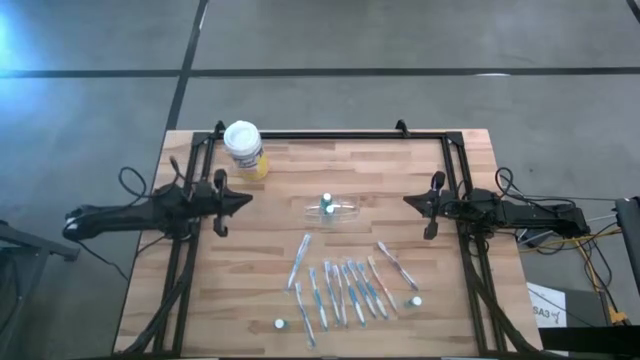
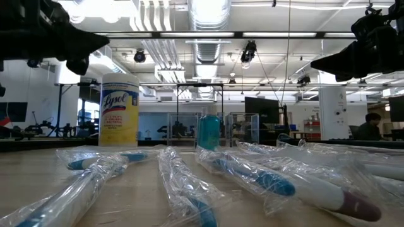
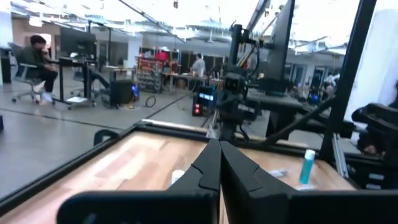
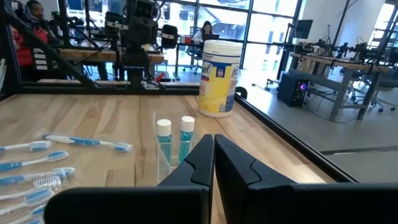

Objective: Pick & Place toothbrushing station
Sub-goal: Put the blue mouthwash bottle into the middle section of the transparent organizer

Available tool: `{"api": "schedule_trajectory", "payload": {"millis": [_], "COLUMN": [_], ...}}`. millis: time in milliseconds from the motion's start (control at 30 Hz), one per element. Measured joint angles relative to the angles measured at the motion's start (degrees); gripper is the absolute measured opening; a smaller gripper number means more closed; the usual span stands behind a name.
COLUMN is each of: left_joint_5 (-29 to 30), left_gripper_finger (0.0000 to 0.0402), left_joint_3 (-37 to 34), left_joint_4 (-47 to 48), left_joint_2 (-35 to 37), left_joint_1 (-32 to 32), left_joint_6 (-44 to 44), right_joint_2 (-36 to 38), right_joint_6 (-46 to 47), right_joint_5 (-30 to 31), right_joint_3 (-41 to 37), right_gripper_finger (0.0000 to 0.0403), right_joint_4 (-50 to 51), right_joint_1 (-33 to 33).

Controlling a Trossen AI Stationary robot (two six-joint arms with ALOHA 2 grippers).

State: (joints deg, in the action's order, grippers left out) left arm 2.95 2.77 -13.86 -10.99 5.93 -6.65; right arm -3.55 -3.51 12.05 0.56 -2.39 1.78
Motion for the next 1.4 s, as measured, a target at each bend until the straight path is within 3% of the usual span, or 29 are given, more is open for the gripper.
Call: {"api": "schedule_trajectory", "payload": {"millis": [233, 667, 933, 1400], "left_joint_5": [6.2, 2.9, 2.4, 2.4], "left_gripper_finger": [0.0004, 0.0003, 0.0016, 0.0008], "left_joint_3": [-2.3, -2.3, -2.3, -2.2], "left_joint_4": [1.4, 3.9, 6.1, 7.4], "left_joint_2": [3.9, 4.6, 4.6, 4.6], "left_joint_1": [0.1, 0.1, 0.0, 0.0], "left_joint_6": [0.7, 0.5, 1.3, 1.4], "right_joint_2": [0.0, -0.2, -9.7, -46.3], "right_joint_6": [-0.5, 3.6, 8.0, 22.7], "right_joint_5": [0.1, -0.6, -1.8, -3.1], "right_joint_3": [0.0, 1.9, 17.2, 58.9], "right_gripper_finger": [0.0008, 0.0008, 0.0008, 0.0022], "right_joint_4": [0.0, 0.1, 15.0, 65.1], "right_joint_1": [0.0, 0.0, -2.0, -10.2]}}
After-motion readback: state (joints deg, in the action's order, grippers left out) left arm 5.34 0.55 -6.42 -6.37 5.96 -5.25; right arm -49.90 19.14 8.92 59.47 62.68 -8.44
